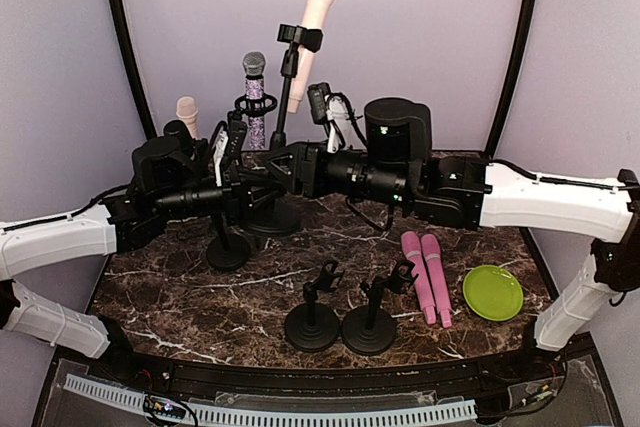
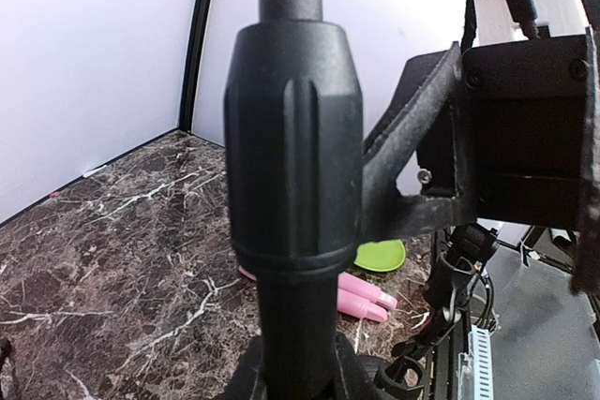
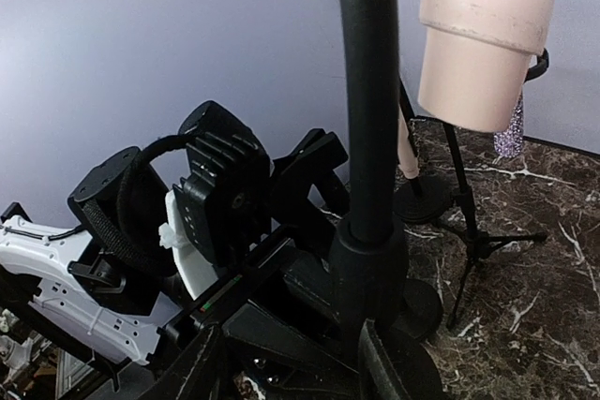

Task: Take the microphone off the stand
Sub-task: Unscrew the knob on the stand of the microphone stand.

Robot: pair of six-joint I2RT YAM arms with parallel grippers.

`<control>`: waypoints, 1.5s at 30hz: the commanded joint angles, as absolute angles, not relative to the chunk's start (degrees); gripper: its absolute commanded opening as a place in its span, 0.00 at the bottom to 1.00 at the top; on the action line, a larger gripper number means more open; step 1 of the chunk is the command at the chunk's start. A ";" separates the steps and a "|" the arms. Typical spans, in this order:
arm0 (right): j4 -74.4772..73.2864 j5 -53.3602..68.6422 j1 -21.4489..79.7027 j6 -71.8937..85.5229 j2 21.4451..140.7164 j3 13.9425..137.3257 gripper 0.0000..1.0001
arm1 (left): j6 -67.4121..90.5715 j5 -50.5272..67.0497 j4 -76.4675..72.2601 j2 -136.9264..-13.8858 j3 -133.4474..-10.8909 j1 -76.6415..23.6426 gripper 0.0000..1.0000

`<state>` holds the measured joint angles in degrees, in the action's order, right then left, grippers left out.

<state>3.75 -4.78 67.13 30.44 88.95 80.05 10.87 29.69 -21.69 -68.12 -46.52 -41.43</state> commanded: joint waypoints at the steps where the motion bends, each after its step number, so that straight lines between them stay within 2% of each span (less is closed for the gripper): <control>1: -1.93 -11.52 68.11 31.23 92.21 86.79 0.44 | 9.58 29.77 -26.04 -65.91 -47.43 -41.34 0.00; 4: -3.70 -14.30 68.24 32.55 93.22 88.51 0.39 | 9.66 29.94 -26.04 -65.92 -47.46 -41.32 0.00; 13: -4.74 -18.79 68.27 34.31 93.45 89.88 0.32 | 9.58 29.96 -26.02 -65.53 -47.46 -41.39 0.00; 19: -4.69 -20.03 68.21 34.62 93.28 90.10 0.32 | 9.66 30.13 -26.02 -65.55 -47.54 -41.35 0.00; 45: -2.90 -11.60 68.29 32.59 99.45 97.96 0.31 | 10.28 32.25 -26.28 -66.77 -47.88 -41.51 0.00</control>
<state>-7.44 -16.58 67.33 32.95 97.84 95.00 11.11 28.97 -21.28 -68.12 -46.52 -40.60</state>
